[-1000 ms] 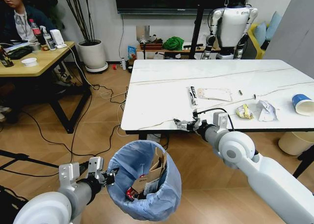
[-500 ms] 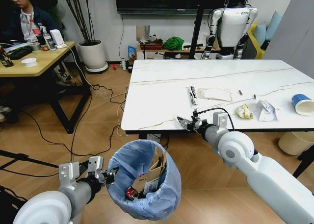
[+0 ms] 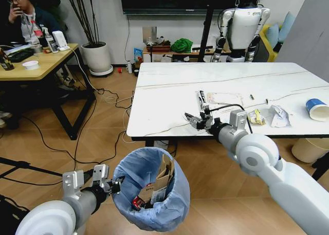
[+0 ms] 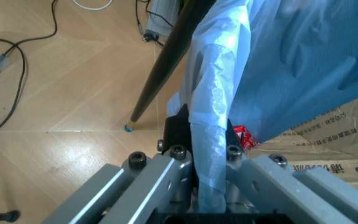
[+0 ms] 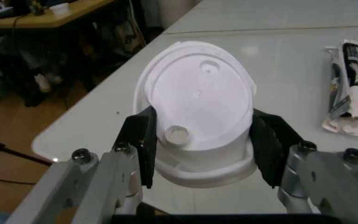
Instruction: Pick up the trash bin and place the trash from the table into it.
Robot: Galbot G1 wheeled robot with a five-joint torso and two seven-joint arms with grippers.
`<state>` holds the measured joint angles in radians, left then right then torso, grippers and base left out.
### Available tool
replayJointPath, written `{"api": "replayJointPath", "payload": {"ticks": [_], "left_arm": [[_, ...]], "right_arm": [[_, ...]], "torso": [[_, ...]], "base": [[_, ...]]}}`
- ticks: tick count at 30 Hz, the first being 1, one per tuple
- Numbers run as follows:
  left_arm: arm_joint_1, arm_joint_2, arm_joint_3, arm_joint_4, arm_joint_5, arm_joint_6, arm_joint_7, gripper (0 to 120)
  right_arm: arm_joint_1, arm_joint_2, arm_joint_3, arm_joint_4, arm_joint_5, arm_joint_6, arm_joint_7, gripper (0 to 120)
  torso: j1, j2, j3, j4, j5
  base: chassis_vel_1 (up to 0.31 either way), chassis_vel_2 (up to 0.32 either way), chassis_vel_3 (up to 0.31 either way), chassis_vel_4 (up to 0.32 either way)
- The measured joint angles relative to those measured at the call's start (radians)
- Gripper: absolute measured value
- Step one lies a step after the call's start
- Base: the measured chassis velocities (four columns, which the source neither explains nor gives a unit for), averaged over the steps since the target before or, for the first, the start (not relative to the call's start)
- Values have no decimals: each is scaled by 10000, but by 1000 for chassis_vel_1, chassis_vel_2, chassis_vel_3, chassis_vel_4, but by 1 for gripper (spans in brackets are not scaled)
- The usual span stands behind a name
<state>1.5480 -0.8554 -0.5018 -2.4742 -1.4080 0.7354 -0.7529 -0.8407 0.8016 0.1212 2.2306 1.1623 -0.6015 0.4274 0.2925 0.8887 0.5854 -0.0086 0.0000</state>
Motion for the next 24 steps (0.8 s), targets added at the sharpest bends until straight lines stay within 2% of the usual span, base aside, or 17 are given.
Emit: {"api": "replayJointPath", "payload": {"ticks": [4,12,16,24], "left_arm": [[-120,-26,64,186,52,0,-5,0],[-123,-77,127,248,92,0,-6,0],[-213,-41,167,324,90,0,-29,0],[-335,-96,320,359,87,0,-83,0]], "right_arm": [[-160,-183,3,840,523,-160,-213,41],[-331,-379,32,1646,1006,-295,-532,35],[-509,-489,-9,2230,1086,-356,-1203,34],[-507,-465,-296,2345,1034,-428,-1623,34]], "torso": [[0,0,0,0,-1],[0,0,-1,0,0],[0,0,-1,-1,0],[0,0,-1,0,1]], "base": [[0,0,0,0],[0,0,0,0],[0,0,0,0],[0,0,0,0]]}}
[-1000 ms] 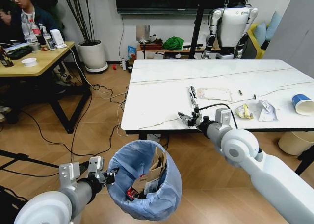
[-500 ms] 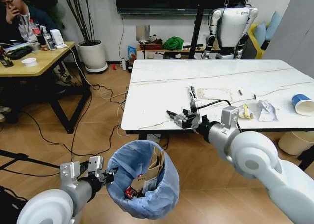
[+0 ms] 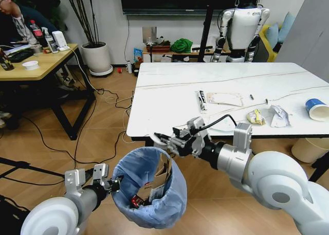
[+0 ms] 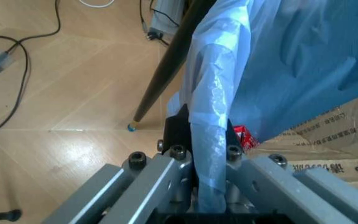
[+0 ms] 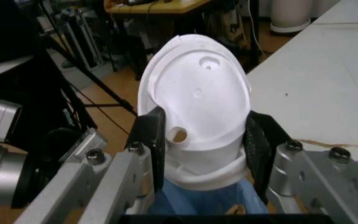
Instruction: Pick up the trash bin and place the trash from the table into it.
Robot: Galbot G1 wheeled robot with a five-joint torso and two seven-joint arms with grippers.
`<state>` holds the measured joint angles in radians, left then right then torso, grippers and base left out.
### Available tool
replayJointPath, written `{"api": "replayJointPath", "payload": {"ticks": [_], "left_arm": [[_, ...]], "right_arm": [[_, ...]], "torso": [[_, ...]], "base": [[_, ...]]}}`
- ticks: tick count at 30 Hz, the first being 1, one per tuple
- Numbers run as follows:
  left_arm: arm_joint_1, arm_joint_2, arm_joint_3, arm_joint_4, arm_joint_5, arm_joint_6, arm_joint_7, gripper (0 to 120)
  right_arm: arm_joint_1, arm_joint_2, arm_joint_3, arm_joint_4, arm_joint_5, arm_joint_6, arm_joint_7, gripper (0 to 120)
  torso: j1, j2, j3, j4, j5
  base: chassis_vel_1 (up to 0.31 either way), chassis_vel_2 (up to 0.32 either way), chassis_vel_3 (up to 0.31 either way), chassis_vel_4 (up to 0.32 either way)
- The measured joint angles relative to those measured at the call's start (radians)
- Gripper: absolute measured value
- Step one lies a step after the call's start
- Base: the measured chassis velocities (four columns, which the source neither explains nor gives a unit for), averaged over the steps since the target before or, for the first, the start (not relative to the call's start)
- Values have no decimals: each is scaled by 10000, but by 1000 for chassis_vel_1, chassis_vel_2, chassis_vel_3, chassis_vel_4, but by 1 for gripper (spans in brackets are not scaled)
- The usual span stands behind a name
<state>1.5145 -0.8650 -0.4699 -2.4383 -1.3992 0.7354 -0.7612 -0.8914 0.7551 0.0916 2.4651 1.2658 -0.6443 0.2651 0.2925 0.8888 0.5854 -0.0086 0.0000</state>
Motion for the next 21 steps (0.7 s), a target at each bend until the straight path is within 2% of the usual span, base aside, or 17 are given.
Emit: {"api": "replayJointPath", "payload": {"ticks": [12,15,16,17,18,20,21], "left_arm": [[-39,-248,69,4,93,0,-82,0],[-31,-252,17,-25,93,0,-84,0],[-15,-259,-9,-45,93,0,-85,0],[-15,-259,-9,-45,93,0,-85,0],[0,-266,-42,-58,93,0,-87,0],[5,-271,-55,-62,93,0,-87,0],[15,-279,-80,-73,93,0,-90,0]], "right_arm": [[863,151,-2103,-105,-186,-55,-61,32],[1054,203,-2319,-128,-148,-145,-44,32],[1107,213,-2414,-131,-128,-192,-43,39],[1107,213,-2414,-131,-128,-192,-43,39],[1102,199,-2489,-125,-134,-216,-51,46],[1082,190,-2510,-116,-140,-223,-58,49],[1053,182,-2525,-98,-145,-233,-76,54]], "torso": [[0,0,0,1,-1],[0,0,0,0,-1],[0,0,0,2,-1],[0,0,0,2,-1],[0,0,0,1,-2],[0,0,0,1,-1],[0,0,0,0,-1]], "base": [[0,0,0,0],[0,0,0,0],[0,0,0,0],[0,0,0,0],[0,0,0,0],[0,0,0,0],[0,0,0,0]]}}
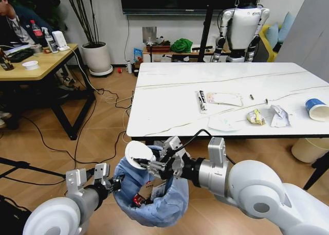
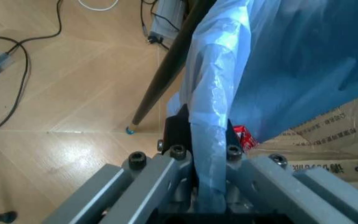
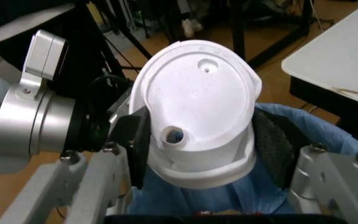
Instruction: Pick up the trash bin and place the trash from the table into it.
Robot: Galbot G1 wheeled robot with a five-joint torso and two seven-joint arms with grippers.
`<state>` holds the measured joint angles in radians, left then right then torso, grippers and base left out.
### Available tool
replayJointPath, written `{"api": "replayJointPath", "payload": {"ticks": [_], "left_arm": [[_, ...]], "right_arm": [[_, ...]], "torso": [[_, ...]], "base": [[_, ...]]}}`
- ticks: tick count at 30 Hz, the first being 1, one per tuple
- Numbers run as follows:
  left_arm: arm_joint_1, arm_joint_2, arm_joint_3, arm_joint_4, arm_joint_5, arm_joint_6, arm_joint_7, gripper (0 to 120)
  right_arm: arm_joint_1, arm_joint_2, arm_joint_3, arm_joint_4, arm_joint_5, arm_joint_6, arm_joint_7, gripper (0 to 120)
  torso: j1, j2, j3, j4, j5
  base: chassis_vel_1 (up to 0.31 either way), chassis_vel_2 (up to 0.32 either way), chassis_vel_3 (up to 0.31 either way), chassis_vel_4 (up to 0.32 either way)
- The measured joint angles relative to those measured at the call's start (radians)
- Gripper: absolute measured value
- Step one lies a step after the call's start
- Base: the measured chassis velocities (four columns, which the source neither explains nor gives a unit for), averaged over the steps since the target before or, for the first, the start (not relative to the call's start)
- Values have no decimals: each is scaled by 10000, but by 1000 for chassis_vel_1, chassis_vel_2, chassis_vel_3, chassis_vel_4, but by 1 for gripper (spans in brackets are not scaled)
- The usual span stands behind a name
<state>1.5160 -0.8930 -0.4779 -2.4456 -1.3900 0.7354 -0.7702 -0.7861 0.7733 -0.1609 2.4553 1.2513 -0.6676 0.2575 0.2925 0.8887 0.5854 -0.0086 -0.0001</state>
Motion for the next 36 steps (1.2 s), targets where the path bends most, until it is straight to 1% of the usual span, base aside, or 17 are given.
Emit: {"api": "replayJointPath", "payload": {"ticks": [1,2,5,7,8,9,11,13,18,22,26,27,28,31,33,35,36], "left_arm": [[21,-1,-24,-19,-1,0,0,0],[35,-1,-38,-30,-3,0,0,0],[56,6,-63,-46,-5,0,-1,0],[63,12,-84,-60,-9,0,-1,0],[71,13,-97,-75,-12,0,-1,0],[71,13,-97,-75,-12,0,-1,0],[92,11,-110,-99,-15,0,-1,0],[99,4,-113,-107,-15,0,-1,0],[120,-6,-131,-137,-15,0,0,0],[184,-3,-180,-211,-25,0,3,0],[255,-1,-243,-277,-26,0,8,0],[277,3,-262,-296,-26,0,8,0],[277,3,-262,-296,-26,0,8,0],[358,5,-298,-359,10,0,18,0],[377,3,-306,-371,27,0,20,0],[479,3,-382,-434,46,0,44,0],[528,17,-432,-466,46,0,58,0]], "right_arm": [[-6,-5,-1,7,0,-6,-9,61],[-6,-9,0,7,0,-9,-19,64],[-3,-18,24,-1,0,-13,-45,70],[-1,-21,53,-22,-4,-14,-53,79],[-2,-21,69,-32,-7,-14,-57,86],[-2,-21,69,-32,-7,-14,-57,86],[-26,-21,72,-32,-15,-14,-70,95],[-45,-20,72,-30,-26,-14,-78,98],[-53,-17,169,-75,-52,-14,-87,100],[6,-6,475,-283,-63,17,-88,100],[5,43,975,-489,-70,114,-95,100],[-3,53,1257,-573,-57,142,-95,100],[-3,53,1257,-573,-57,142,-95,100],[-106,49,2428,-903,148,206,56,100],[-140,37,2632,-963,176,212,87,100],[-327,-72,3502,-1198,323,217,244,100],[-365,-132,3717,-1266,358,227,410,100]], "torso": [[0,0,0,0,0],[0,0,0,0,0],[0,0,0,1,0],[0,0,0,0,0],[0,0,0,0,0],[0,0,0,0,0],[0,0,0,0,0],[0,0,0,0,0],[0,0,0,0,0],[0,0,0,0,0],[0,0,0,0,1],[0,0,0,0,1],[0,0,0,0,1],[0,0,0,1,2],[0,0,0,0,2],[0,0,1,-1,3],[0,0,0,-1,3]], "base": [[0,0,0,0],[0,0,0,0],[0,0,0,0],[0,0,0,0],[0,0,0,0],[0,0,0,0],[0,0,0,0],[0,0,0,0],[0,0,0,0],[0,0,0,0],[0,0,0,0],[0,0,0,0],[0,0,0,0],[0,0,0,0],[0,0,0,0],[0,0,0,0],[0,0,0,0]]}}
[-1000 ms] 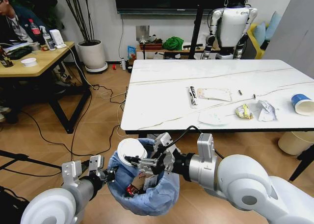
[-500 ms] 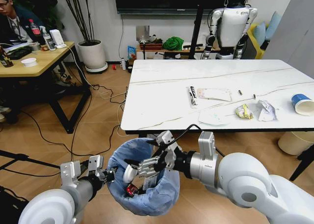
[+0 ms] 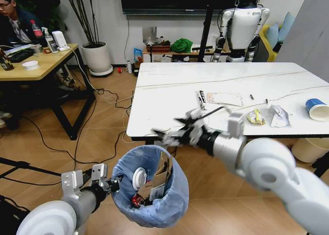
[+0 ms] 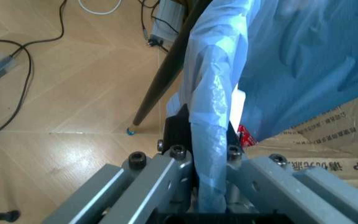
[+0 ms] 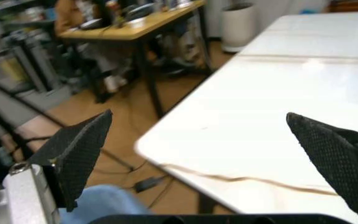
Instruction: Pick up the trash bin and place the trash from the table into it.
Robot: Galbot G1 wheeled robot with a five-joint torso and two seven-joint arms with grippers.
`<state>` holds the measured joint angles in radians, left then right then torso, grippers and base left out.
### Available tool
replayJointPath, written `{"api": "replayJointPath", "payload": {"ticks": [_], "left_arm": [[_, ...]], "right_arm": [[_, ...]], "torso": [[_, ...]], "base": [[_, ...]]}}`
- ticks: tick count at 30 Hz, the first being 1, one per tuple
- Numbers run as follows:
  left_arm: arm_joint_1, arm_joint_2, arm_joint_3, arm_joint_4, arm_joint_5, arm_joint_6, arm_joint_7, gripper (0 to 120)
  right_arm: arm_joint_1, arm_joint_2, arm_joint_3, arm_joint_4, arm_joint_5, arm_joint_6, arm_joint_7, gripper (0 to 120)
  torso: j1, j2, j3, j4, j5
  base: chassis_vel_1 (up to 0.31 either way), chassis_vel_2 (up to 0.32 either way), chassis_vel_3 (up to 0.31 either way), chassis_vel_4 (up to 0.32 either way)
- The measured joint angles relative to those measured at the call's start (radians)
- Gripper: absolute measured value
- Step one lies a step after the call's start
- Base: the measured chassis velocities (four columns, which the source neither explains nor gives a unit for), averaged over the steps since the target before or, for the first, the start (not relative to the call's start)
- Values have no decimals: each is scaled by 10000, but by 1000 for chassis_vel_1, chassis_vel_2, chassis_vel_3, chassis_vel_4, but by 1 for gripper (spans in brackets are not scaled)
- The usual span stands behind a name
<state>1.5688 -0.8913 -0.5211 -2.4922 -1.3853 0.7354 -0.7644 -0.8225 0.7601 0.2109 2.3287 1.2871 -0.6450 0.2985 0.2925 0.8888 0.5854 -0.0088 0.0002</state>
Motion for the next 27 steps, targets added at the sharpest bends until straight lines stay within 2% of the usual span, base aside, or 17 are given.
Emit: {"api": "replayJointPath", "payload": {"ticks": [1,4,8,15,21,27], "left_arm": [[0,0,0,0,0,0,0,0],[54,21,-91,-52,-2,0,12,0],[55,12,-117,-76,31,0,14,0],[67,-15,-152,-76,240,0,76,0],[93,3,-174,-58,628,0,261,0],[185,-36,-274,-83,668,0,326,0]], "right_arm": [[0,0,0,0,0,0,0,100],[-264,-122,473,-228,184,14,1056,100],[-787,-146,971,-331,159,-29,1450,100],[-1611,63,1979,-40,-280,12,1455,100],[-2964,422,3384,462,-2150,66,754,100],[-3511,824,4255,558,-2712,128,577,100]], "torso": [[0,0,0,0,0],[0,0,0,2,0],[0,0,0,1,0],[0,0,0,2,0],[0,0,-1,0,1],[0,0,0,4,-1]], "base": [[0,0,0,0],[0,0,0,0],[0,0,0,0],[0,0,0,0],[0,0,0,0],[0,0,0,0]]}}
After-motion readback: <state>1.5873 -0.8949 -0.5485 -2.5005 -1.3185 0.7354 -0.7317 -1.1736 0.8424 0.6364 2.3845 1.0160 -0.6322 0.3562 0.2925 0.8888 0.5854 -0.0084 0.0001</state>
